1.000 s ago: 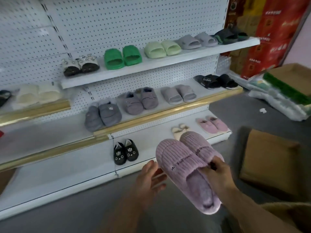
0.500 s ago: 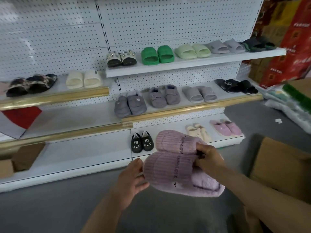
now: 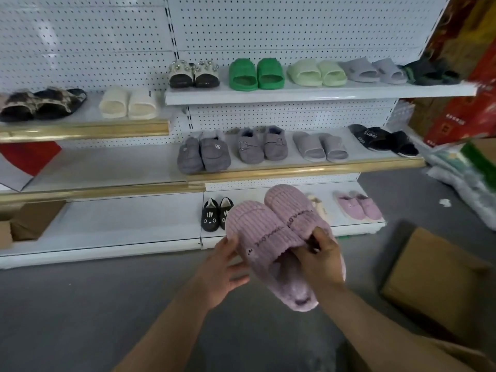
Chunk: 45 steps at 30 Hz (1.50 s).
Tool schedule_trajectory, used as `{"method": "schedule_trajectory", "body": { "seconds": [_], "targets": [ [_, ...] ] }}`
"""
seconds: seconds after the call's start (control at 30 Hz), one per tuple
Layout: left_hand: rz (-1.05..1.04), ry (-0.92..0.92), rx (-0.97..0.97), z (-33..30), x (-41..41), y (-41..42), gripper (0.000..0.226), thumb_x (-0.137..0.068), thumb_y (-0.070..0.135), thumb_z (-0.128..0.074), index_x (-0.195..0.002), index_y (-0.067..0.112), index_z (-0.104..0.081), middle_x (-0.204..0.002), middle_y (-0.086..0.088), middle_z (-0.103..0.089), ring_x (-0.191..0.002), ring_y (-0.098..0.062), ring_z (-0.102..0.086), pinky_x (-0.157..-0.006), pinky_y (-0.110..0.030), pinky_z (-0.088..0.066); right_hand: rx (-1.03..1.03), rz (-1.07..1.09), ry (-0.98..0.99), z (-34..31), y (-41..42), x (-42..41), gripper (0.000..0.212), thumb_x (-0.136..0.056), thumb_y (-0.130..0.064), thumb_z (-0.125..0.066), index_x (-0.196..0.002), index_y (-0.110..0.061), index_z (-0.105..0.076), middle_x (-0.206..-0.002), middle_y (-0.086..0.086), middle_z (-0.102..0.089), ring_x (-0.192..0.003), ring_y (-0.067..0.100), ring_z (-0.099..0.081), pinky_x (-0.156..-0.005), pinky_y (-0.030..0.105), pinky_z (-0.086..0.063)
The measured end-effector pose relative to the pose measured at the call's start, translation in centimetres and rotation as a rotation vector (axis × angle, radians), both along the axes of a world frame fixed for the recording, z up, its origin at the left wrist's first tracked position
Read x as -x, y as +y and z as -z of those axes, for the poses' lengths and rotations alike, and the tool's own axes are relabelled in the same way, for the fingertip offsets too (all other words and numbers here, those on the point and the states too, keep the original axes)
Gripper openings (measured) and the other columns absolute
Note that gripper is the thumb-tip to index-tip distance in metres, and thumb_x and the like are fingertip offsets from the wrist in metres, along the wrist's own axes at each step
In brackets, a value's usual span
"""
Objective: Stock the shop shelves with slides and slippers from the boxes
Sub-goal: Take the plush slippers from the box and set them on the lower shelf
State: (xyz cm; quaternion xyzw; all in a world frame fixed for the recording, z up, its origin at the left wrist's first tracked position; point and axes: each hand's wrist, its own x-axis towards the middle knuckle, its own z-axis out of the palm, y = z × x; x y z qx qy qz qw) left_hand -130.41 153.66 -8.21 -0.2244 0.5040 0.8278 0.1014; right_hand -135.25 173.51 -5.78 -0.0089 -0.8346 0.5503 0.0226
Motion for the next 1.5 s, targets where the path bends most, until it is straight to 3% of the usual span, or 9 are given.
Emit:
{"method": "schedule_trajectory", "body": {
  "seconds": [0.13,0.3,0.47,0.67,0.93,1.1,1.23,1.37,1.5],
  "targets": [
    [-0.041,0.0,0.008,-0.4,4.5,1.7,0.039,-0.092,0.035,-0.059,-0.13,0.031,-0.051,-0.109,-0.003,-0.068,-0.094,-0.028,-0.066,-0.089,-0.051,-0.051,0.091,0.02,0.012,0.4,1.4,2.1,0.024,-0.079,0.005,-0.064,-0.092,-0.015,-0.062,-0.08,-0.006,-0.066,-0.069,-0.01,-0.057,-0.06,0.001,-0.039],
    [0.024,0.009,-0.003,-0.2,10.6,4.0,0.055,-0.084,0.032,-0.069,-0.134,0.037,-0.048,-0.131,-0.009,-0.061,-0.11,-0.033,-0.066,-0.09,-0.056,-0.053,0.141,0.007,-0.007,1.2,4.1,7.4,0.046,-0.076,0.013,-0.059,-0.095,-0.03,-0.06,-0.092,-0.013,-0.067,-0.087,-0.004,-0.061,-0.075,0.001,-0.041],
    [0.063,-0.029,-0.004,1.5,16.4,7.1,0.064,-0.083,0.03,-0.067,-0.14,0.038,-0.04,-0.135,-0.016,-0.057,-0.111,-0.036,-0.065,-0.095,-0.061,-0.048,0.09,-0.002,-0.053,3.0,7.5,13.7,0.038,-0.081,0.008,-0.058,-0.104,-0.022,-0.062,-0.096,-0.012,-0.067,-0.093,0.006,-0.061,-0.082,0.006,-0.041],
    [0.04,-0.153,0.094,4.8,21.0,11.1,0.063,-0.075,0.036,-0.07,-0.132,0.018,-0.049,-0.124,-0.011,-0.065,-0.109,-0.032,-0.065,-0.094,-0.052,-0.052,-0.018,-0.043,-0.105,6.9,12.2,20.4,0.039,-0.085,0.009,-0.052,-0.096,-0.026,-0.064,-0.089,-0.013,-0.066,-0.081,-0.002,-0.058,-0.063,-0.005,-0.036],
    [-0.017,-0.264,0.139,10.2,26.8,12.0,0.047,-0.083,0.044,-0.066,-0.118,0.013,-0.06,-0.113,-0.011,-0.068,-0.095,-0.026,-0.064,-0.064,-0.033,-0.05,-0.357,-0.534,-0.163,13.2,17.1,28.4,0.027,-0.084,-0.027,-0.059,-0.101,-0.045,-0.07,-0.103,-0.02,-0.07,-0.097,0.002,-0.066,-0.091,0.037,-0.052],
    [0.056,-0.315,0.12,15.0,28.9,10.9,0.032,-0.085,0.02,-0.069,-0.116,0.015,-0.063,-0.097,-0.006,-0.074,-0.081,-0.021,-0.072,-0.057,-0.031,-0.056,-0.406,-0.744,-0.15,16.8,15.5,32.8,0.037,-0.084,-0.006,-0.06,-0.1,-0.038,-0.072,-0.117,-0.026,-0.064,-0.117,0.0,-0.056,-0.109,0.039,-0.038],
    [0.032,-0.365,0.062,19.3,30.4,9.1,0.033,-0.085,0.008,-0.066,-0.118,0.013,-0.06,-0.107,-0.012,-0.072,-0.093,-0.028,-0.07,-0.073,-0.043,-0.058,-0.471,-0.703,-0.038,20.6,13.6,36.1,0.03,-0.077,0.0,-0.066,-0.095,-0.023,-0.074,-0.113,-0.008,-0.059,-0.108,0.018,-0.056,-0.09,0.036,-0.049],
    [-0.05,-0.421,-0.044,24.5,31.5,8.3,0.056,-0.068,0.007,-0.069,-0.122,0.012,-0.055,-0.12,-0.016,-0.065,-0.105,-0.035,-0.064,-0.074,-0.048,-0.057,-0.672,-0.723,-0.059,23.5,10.7,39.3,0.035,-0.087,-0.018,-0.06,-0.115,-0.039,-0.066,-0.119,-0.022,-0.058,-0.109,0.006,-0.055,-0.084,0.021,-0.039],
    [-0.13,-0.467,-0.128,30.3,32.9,7.0,0.059,-0.067,0.008,-0.067,-0.125,0.01,-0.055,-0.121,-0.016,-0.067,-0.104,-0.035,-0.066,-0.068,-0.045,-0.058,-0.683,-0.794,-0.109,27.8,7.5,42.5,0.035,-0.089,-0.022,-0.058,-0.112,-0.049,-0.065,-0.105,-0.023,-0.067,-0.099,0.001,-0.06,-0.089,0.026,-0.043]
  ]
}}
